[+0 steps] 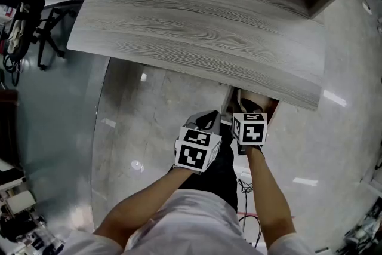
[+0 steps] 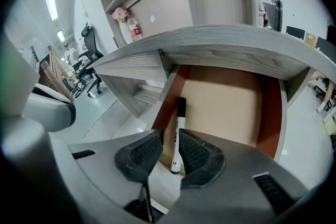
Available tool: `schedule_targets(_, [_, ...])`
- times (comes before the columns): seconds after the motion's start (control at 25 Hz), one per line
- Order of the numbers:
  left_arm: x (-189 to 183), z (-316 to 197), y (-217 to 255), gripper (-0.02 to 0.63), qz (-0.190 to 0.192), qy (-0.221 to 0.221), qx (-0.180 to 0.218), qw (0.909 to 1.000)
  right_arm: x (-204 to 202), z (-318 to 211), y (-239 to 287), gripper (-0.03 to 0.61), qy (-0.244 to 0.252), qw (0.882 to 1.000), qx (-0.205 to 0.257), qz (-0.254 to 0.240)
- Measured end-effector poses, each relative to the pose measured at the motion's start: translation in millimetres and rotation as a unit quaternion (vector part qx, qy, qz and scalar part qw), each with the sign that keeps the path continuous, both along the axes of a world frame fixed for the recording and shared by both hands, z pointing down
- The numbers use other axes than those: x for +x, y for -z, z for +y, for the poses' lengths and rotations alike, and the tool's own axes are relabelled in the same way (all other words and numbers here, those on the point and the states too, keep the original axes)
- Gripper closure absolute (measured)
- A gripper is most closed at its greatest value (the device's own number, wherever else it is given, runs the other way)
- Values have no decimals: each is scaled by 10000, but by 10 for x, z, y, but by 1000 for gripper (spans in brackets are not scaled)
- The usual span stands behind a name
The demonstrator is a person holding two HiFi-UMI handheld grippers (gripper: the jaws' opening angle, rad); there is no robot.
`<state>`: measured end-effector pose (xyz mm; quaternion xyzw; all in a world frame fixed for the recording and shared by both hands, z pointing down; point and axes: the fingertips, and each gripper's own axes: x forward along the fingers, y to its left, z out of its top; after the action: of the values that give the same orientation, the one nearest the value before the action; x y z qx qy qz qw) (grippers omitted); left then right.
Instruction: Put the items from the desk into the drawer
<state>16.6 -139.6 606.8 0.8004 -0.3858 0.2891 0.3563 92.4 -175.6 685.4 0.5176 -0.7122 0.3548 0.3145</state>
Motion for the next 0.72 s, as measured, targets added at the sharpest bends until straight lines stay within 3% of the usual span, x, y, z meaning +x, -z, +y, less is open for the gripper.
schedule_targets(0.72, [127, 154, 403, 611, 375, -143, 374, 9985, 34, 395, 756, 529, -219, 9984, 521, 37])
